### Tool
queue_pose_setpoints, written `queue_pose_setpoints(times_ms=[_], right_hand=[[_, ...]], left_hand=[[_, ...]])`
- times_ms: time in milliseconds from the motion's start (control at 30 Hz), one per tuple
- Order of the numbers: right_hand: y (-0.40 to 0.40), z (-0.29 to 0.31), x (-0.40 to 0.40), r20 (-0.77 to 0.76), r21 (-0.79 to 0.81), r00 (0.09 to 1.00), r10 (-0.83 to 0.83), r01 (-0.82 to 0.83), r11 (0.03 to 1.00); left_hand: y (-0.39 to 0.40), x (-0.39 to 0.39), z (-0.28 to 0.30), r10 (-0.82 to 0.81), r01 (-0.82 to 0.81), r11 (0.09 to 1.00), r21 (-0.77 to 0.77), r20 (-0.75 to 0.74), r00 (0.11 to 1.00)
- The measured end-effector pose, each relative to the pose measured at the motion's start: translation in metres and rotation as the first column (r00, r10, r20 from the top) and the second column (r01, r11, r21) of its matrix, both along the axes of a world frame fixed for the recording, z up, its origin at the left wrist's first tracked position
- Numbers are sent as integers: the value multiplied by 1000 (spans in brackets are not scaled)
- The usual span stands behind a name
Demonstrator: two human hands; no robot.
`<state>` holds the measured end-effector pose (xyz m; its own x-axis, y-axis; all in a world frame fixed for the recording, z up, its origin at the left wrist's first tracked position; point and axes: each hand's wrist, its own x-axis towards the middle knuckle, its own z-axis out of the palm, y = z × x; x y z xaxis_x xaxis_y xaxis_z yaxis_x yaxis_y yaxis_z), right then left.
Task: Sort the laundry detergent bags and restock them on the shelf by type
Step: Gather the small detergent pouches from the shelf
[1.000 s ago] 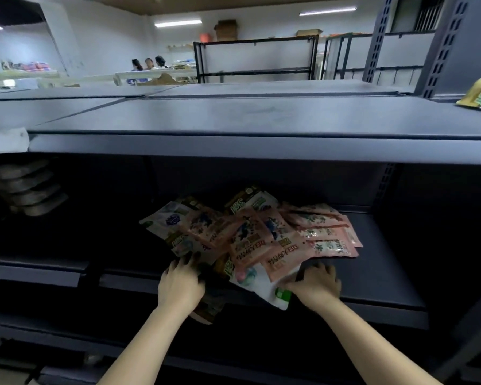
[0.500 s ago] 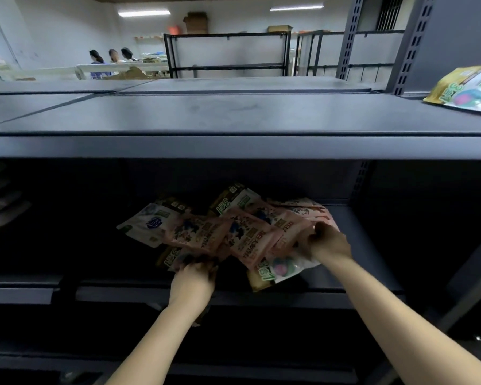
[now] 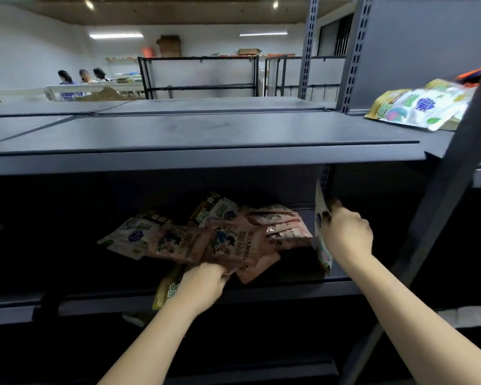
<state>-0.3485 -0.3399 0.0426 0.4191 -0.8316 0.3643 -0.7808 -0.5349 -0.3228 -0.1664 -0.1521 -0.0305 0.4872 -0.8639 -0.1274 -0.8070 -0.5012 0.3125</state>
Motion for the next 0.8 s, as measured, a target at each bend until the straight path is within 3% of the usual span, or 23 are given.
queue_pose_setpoints(times_ms=[133,233,333,433,567,800], right_hand=[[5,5,-18,53,-46,998,15,-13,999],[9,8,-26,110,-84,992,68,-59,995],[17,12,-34,160,-141,980,122,-99,985],[24,17,-44,195,-164,968,157,-125,979],[32,24,-62,230,-192,961,157,-113,975],[38,46,-109,367,-284,920,140,-33,958]], left_hand=[[3,-11,8,103,-101,994,-42,43,994],[9,-22,20,339,-261,906,-333,202,919],[12,-30,34,512,-309,738,-600,200,835],[11,-35,40,513,-211,662,-719,228,828],[9,-52,44,474,-104,653,-750,299,828],[-8,-85,49,405,-65,626,-777,252,879]])
